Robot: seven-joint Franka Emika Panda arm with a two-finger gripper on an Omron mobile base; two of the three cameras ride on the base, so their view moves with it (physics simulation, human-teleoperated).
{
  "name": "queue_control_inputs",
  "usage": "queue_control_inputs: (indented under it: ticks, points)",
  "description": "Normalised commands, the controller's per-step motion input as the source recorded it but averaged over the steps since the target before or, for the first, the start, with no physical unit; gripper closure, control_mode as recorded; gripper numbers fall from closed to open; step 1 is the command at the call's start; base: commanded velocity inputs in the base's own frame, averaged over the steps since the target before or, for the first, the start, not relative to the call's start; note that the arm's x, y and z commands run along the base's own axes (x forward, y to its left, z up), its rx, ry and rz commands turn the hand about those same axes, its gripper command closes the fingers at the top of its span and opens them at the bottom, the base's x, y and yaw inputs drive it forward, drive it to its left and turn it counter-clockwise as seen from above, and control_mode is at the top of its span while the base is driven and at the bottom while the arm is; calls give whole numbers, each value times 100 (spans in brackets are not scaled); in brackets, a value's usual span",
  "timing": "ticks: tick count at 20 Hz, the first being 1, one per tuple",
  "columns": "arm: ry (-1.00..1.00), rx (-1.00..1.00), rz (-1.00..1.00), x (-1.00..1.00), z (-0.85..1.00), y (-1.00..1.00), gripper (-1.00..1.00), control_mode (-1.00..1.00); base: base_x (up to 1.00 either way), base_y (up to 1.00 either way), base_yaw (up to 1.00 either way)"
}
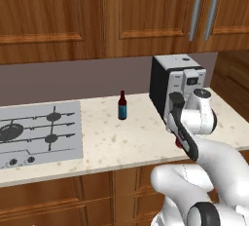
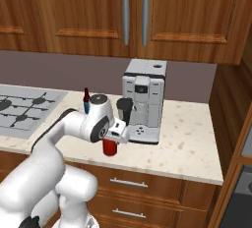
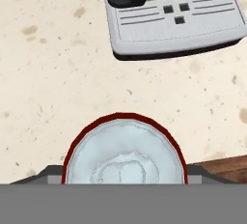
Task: Move the drinks to the dining counter.
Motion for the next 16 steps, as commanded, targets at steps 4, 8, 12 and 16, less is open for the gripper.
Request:
queue_control_inputs:
  ticks: [4,8,12,16]
  points:
    - [0,0,0,-33,48,13,100,-100,0,0,0]
    - [0,0,0,-38,52,27,100,-100,0,0,0]
    - [1,-1,0,-38,59,47,100,-100,0,0,0]
    - [10,0,0,-5,63,37,100,-100,0,0,0]
